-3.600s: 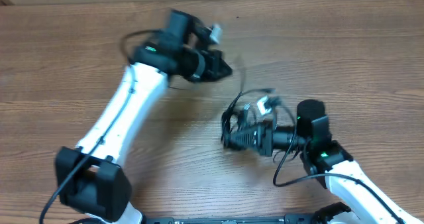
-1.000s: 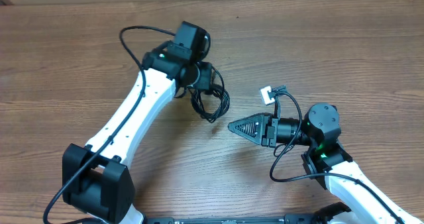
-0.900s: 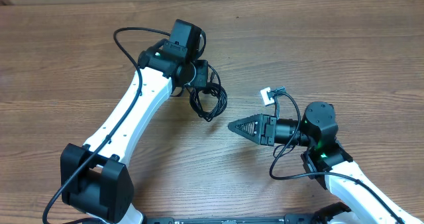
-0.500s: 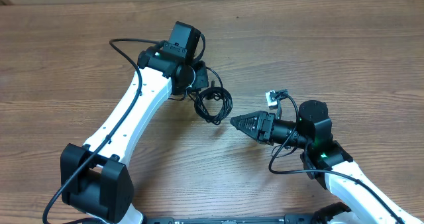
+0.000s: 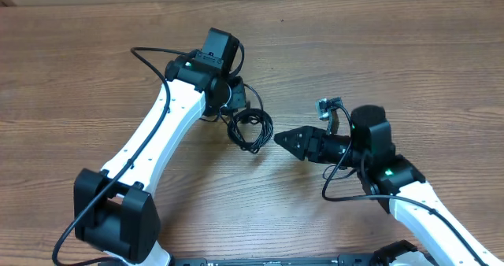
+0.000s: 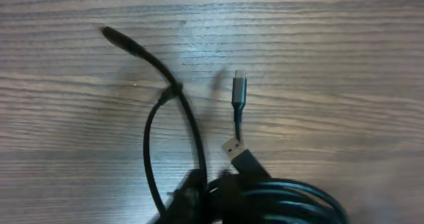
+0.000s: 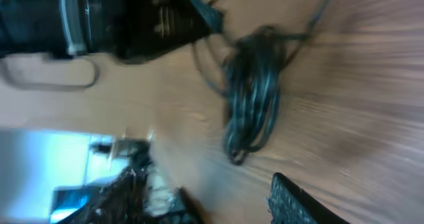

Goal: Untangle cables

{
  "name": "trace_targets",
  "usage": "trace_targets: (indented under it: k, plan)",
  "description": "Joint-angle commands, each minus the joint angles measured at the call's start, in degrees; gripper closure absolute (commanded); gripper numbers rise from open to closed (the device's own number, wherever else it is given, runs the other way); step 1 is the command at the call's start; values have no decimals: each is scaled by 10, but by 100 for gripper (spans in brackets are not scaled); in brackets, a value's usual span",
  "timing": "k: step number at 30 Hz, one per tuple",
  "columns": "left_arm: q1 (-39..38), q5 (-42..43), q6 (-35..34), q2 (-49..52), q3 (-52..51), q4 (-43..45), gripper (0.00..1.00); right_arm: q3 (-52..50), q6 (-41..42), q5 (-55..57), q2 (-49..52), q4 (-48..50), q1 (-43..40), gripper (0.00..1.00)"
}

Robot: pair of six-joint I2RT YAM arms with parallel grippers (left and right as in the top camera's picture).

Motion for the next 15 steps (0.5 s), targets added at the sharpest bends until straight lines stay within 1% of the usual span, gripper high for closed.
trace_targets:
  k: [1,2,3,4,5,7,8,9,11,15]
  plan:
    - [-11,-18,30,40,-3,-2,50,52,-69,131,-6,-89,1,41]
    - [-13,-18,30,49,-3,-3,32,61,-69,151,-6,-116,1,41]
    - [-13,-17,30,58,-3,-5,18,67,-70,166,-6,-136,1,40]
    - [-13,-14,30,64,-3,-7,12,71,-76,176,-6,-150,1,40]
    - [-13,-7,30,68,-3,-10,8,72,-81,182,-6,-159,1,38]
    - [-13,12,30,71,-3,-13,6,72,-82,196,-6,-173,1,36]
    - [-13,27,30,70,-3,-13,7,72,-82,202,-6,-179,1,32]
    - [-13,52,30,70,-3,-15,16,72,-82,203,-6,-182,1,16]
    - [-13,63,12,70,-3,-27,22,72,-82,203,-6,-181,1,0]
    - [-19,56,-38,70,-3,-60,30,71,-82,221,-5,-188,1,0]
